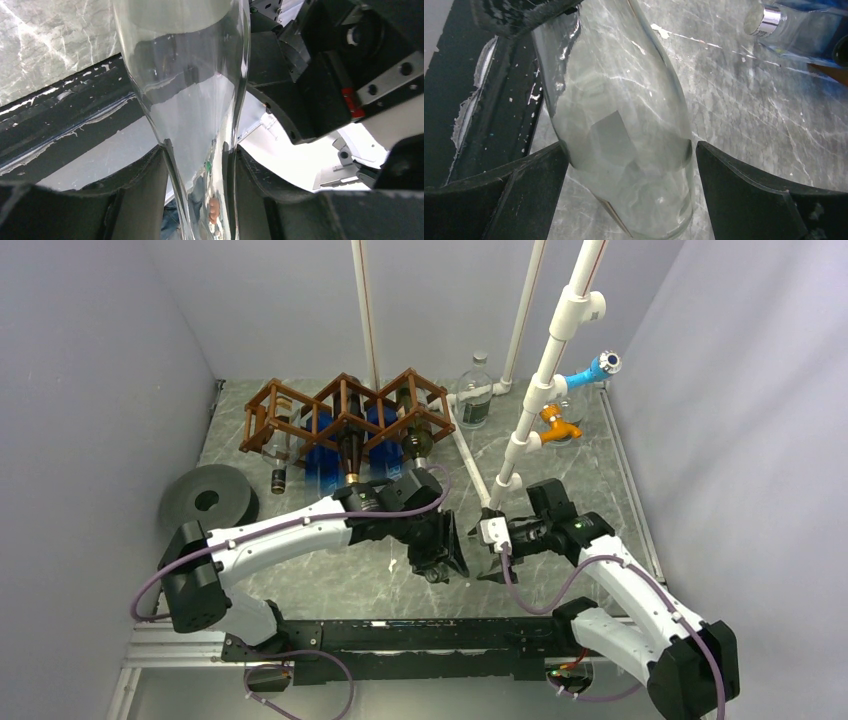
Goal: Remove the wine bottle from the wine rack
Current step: Place the wine bottle at the center of the board.
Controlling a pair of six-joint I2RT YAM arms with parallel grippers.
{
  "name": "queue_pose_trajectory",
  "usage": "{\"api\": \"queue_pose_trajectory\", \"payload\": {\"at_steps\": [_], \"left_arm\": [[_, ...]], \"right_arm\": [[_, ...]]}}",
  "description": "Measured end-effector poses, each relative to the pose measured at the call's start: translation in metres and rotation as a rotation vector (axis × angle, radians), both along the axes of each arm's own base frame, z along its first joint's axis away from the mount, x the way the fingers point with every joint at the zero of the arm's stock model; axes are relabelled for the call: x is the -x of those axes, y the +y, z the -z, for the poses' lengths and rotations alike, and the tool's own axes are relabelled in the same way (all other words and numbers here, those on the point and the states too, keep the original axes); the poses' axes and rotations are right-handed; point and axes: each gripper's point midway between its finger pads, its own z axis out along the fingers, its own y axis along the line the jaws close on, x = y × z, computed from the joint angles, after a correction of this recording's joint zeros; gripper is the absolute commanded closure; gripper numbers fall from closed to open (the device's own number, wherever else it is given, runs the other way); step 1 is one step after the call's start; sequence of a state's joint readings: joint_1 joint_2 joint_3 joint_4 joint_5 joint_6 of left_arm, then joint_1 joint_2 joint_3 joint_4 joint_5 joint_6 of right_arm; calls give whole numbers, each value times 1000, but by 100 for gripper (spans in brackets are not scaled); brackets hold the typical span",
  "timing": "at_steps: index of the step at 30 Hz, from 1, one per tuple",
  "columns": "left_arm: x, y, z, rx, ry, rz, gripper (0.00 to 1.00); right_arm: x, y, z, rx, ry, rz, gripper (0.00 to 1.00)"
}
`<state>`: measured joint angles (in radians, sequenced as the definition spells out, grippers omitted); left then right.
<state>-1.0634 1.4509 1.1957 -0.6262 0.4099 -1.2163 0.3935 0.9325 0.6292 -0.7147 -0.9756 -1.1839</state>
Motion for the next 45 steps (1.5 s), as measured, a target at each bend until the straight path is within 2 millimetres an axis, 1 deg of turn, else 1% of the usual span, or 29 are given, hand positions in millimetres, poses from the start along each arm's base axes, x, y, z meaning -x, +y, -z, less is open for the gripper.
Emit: {"api": "queue_pose_trajectory", "payload": {"at_steps": [4, 7, 13, 19, 23, 29, 32, 34, 38, 45], "left_arm": [[-2, -5, -5, -8, 20, 7, 86], [-3, -8, -4, -17, 29, 9, 76], [-3, -7, -3, -21, 40, 9, 57], [-4, -6, -4, -17, 45, 8, 45], [-6, -11, -12, 28, 40, 19, 37], [-6, -16, -24, 86, 32, 35, 29], [-6, -17, -29, 107, 32, 43, 28], [-6, -17, -31, 118, 34, 47, 27], [-6, -16, -35, 141, 37, 55, 22], [-8, -13, -46, 215, 13, 64, 19]], "right_arm": [[-2, 0, 8, 23, -4, 2, 5], [-2, 0, 12, 33, 3, 1, 9], [-2, 0, 14, 36, 5, -3, 12], [-2, 1, 14, 31, 9, -6, 15], [-4, 2, 12, 24, 2, -6, 16], [-7, 3, 11, 17, -11, -6, 15], [-8, 4, 10, 12, -10, -8, 14], [-8, 5, 10, 11, -9, -9, 14], [-9, 6, 10, 5, -6, -12, 13], [-11, 7, 10, -5, 11, -11, 13]]}}
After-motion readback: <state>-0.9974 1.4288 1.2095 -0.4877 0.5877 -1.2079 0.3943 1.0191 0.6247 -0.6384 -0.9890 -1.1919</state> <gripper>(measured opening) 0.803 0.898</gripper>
